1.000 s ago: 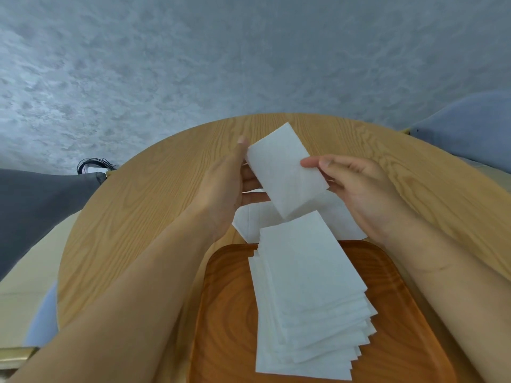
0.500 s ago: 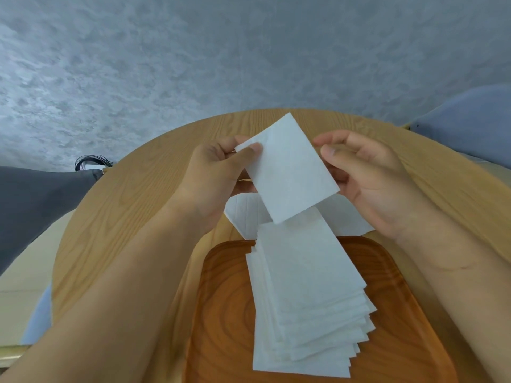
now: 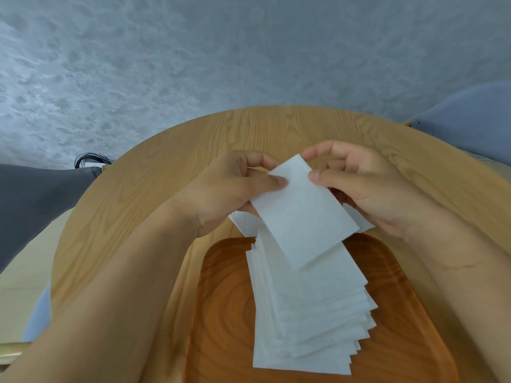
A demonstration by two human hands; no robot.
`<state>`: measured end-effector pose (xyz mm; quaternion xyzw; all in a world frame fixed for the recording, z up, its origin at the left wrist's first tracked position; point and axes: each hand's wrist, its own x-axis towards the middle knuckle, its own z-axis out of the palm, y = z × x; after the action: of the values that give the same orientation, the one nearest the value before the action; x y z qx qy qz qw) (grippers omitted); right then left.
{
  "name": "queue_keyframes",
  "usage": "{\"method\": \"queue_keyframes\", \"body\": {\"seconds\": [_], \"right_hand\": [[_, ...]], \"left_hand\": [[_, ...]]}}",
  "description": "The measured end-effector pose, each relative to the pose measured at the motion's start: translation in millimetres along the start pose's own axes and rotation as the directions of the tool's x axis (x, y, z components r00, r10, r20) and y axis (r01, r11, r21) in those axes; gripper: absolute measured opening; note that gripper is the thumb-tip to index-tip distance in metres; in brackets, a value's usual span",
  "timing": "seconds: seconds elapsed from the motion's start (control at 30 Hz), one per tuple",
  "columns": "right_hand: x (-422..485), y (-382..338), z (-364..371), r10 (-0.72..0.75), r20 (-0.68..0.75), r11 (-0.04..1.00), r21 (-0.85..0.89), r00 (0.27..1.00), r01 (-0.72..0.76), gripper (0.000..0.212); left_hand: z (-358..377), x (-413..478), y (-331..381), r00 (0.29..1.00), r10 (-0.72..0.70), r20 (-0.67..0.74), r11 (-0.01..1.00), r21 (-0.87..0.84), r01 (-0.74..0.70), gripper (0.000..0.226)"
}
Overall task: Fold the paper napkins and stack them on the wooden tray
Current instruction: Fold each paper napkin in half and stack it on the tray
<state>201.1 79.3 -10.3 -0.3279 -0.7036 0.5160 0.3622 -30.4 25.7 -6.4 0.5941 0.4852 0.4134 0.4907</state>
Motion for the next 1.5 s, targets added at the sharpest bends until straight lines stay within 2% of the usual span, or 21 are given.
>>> {"method": "queue_keyframes", "body": {"seconds": [0.1,0.2,0.43,0.6,0.77,0.87,0.97,1.03,1.1,1.17,1.27,1.37,1.5], "right_hand": [[0,2,1,0.034,0.042,0.997,-0.071,0.999,-0.031,0.013],[1,3,0,0.047,0.059,0.996,-0.082,0.997,-0.042,0.007],[0,4,1,-0.006,0.148,0.998,-0.055,0.989,0.015,0.018],[-1,2,1,-0.003,0.120,0.995,-0.101,0.993,0.015,0.012],[0,1,-1,0.014,0.094,0.984,-0.176,0.995,0.003,0.010],[0,4,-3,0.027,0.100,0.978,-0.208,0.995,-0.005,0.010],[2,5,-2,0.029,0.102,0.976,-0.217,0.994,-0.006,0.012],[4,10,-3,0.031,0.033,0.972,-0.234,0.999,-0.022,0.007],[10,18,-6,0.056,-0.114,0.960,-0.266,0.992,-0.085,0.008],[14,29,-12,0.072,-0.217,0.905,-0.396,0.974,-0.155,0.012],[17,40,-20,0.097,-0.274,0.756,-0.605,0.957,-0.250,0.033],[17,43,-26,0.118,-0.358,0.653,-0.675,0.926,-0.344,0.052],[15,40,-31,0.206,-0.404,0.551,-0.705,0.891,-0.447,0.062]], "left_hand": [[0,-1,-1,0.997,-0.031,0.075,0.996,0.087,0.024,0.016],[0,-3,1,0.991,-0.060,0.119,0.993,0.106,0.047,0.015],[0,-5,1,0.969,-0.075,0.234,0.980,0.196,0.028,0.020],[2,0,-3,0.996,0.034,0.086,0.973,0.223,-0.053,0.010],[4,4,-10,0.993,0.117,0.032,0.953,0.279,-0.121,0.010],[6,6,-11,0.986,0.163,0.033,0.933,0.320,-0.164,0.015],[7,7,-13,0.979,0.202,0.014,0.920,0.341,-0.195,0.031],[7,9,-16,0.974,0.219,-0.060,0.896,0.407,-0.176,0.031],[4,12,-20,0.960,0.223,-0.171,0.861,0.495,-0.112,0.023],[-1,14,-25,0.946,0.217,-0.240,0.846,0.530,-0.060,0.014],[-6,16,-32,0.963,0.162,-0.216,0.778,0.628,0.010,0.012],[-6,18,-37,0.983,0.078,-0.164,0.697,0.714,0.064,0.025],[-8,20,-38,0.984,0.045,-0.172,0.688,0.719,0.094,0.029]]}}
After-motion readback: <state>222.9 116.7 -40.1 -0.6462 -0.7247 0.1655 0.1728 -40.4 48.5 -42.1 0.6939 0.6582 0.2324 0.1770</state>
